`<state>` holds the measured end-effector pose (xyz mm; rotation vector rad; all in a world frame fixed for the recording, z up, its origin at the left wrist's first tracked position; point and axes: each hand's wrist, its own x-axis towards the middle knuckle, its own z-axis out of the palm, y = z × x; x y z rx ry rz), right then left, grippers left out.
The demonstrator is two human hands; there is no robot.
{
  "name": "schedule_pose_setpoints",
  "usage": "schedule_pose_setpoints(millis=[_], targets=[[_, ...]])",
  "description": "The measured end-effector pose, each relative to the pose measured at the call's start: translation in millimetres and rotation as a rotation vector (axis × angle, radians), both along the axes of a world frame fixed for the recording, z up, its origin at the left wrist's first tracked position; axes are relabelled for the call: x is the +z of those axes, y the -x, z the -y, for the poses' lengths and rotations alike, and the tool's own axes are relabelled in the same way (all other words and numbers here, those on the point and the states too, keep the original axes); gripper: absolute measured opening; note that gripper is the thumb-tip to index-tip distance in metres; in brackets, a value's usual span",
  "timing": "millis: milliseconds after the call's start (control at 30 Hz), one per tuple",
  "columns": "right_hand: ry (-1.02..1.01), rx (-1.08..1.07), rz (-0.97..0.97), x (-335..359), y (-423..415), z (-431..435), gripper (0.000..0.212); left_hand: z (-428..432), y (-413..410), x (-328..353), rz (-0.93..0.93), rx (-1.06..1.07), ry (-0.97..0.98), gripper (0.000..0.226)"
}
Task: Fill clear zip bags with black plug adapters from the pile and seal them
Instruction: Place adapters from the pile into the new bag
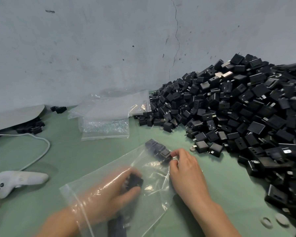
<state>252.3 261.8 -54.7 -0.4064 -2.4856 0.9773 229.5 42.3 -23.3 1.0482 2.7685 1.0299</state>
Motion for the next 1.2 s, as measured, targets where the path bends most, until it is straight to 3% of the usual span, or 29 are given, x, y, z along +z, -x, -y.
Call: schedule_pose_setpoints(millis=[67,167,267,500,567,700,800,933,1200], targets=[[0.024,0.003,-0.005,0,0,-1,0.019,-14,-3,5,0.164,-0.005,-0.113,0.021],[0.031,0.010,-0.004,-1,0,-3,0.022,-26,-6,8,0.284,0.021,-0.084,0.012],[0.043,0.023,-0.011,-1,0,-4,0.026,-16,-8,5,0.098,0.078,0.110,0.021],[0.008,0.093,-0.001,-1,-3,-15,0.031,-8,3,-5,-0.140,-0.089,0.047,0.017],[0.013,0.097,-0.001,-1,-2,-17,0.033,-18,9,-4,-0.132,-0.130,0.051,0.016],[0.018,0.110,-0.003,-3,-2,-18,0.034,-38,12,-4,0.115,-0.179,-0.007,0.031],[0.027,0.119,-0.007,-3,-2,-19,0.035,-33,10,-6,0.138,-0.165,-0.010,0.028],[0.031,0.146,-0.004,-3,-3,-22,0.036,-22,10,-6,0.036,-0.139,0.068,0.017],[0.059,0.162,-0.009,-1,-5,-27,0.037,-44,16,-1,-0.228,-0.305,0.193,0.042]])
